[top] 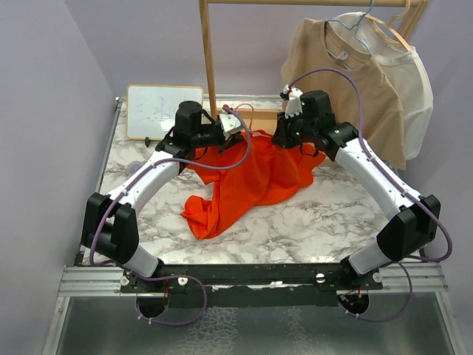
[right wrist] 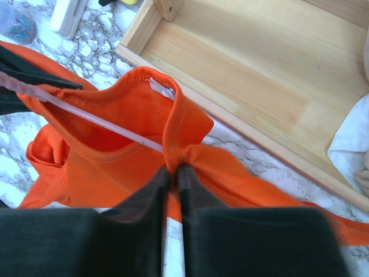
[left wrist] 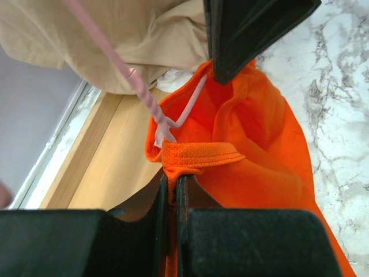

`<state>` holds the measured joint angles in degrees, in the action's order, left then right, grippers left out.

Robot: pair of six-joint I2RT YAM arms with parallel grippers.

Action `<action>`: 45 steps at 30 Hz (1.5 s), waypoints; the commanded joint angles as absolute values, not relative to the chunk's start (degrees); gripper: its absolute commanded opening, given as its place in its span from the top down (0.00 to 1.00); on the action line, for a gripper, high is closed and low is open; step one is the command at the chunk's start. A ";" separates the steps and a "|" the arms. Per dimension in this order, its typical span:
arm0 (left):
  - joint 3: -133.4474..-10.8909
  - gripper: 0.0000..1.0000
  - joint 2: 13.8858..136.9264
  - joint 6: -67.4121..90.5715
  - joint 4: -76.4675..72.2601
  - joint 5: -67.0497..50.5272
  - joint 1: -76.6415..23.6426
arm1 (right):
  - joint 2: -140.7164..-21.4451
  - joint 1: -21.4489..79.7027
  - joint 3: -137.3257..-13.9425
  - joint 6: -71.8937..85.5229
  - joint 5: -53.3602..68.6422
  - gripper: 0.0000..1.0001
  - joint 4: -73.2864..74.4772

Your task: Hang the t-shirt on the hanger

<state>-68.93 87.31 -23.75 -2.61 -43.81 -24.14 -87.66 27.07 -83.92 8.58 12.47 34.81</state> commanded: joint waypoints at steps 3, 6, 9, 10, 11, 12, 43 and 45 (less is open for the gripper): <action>-67.87 1.00 85.33 -22.18 -6.09 -50.76 -24.77 | -85.11 27.57 -82.75 9.22 11.91 0.57 31.81; -67.66 1.00 85.17 -21.53 -6.14 -52.51 -24.83 | -82.07 27.59 -81.82 9.04 10.03 0.42 29.88; -67.63 1.00 85.34 -20.85 -6.08 -55.18 -24.78 | -80.15 27.50 -82.18 8.48 7.54 0.36 29.74; -67.67 1.00 85.44 -20.76 -6.04 -55.88 -24.71 | -79.63 27.42 -82.32 8.19 6.84 0.34 29.74; -67.68 1.00 85.50 -20.52 -6.12 -56.57 -24.72 | -79.17 27.23 -82.35 7.91 6.36 0.33 29.71; -67.57 1.00 85.51 -20.14 -6.27 -57.19 -24.70 | -78.65 26.92 -82.36 7.58 6.26 0.33 29.71; -73.20 1.00 85.78 -27.16 3.14 -71.09 -22.85 | -68.17 16.61 -70.38 -22.48 32.15 0.50 46.48; -73.30 1.00 85.83 -27.16 3.10 -71.10 -22.85 | -68.40 16.60 -69.80 -22.94 31.69 0.50 45.03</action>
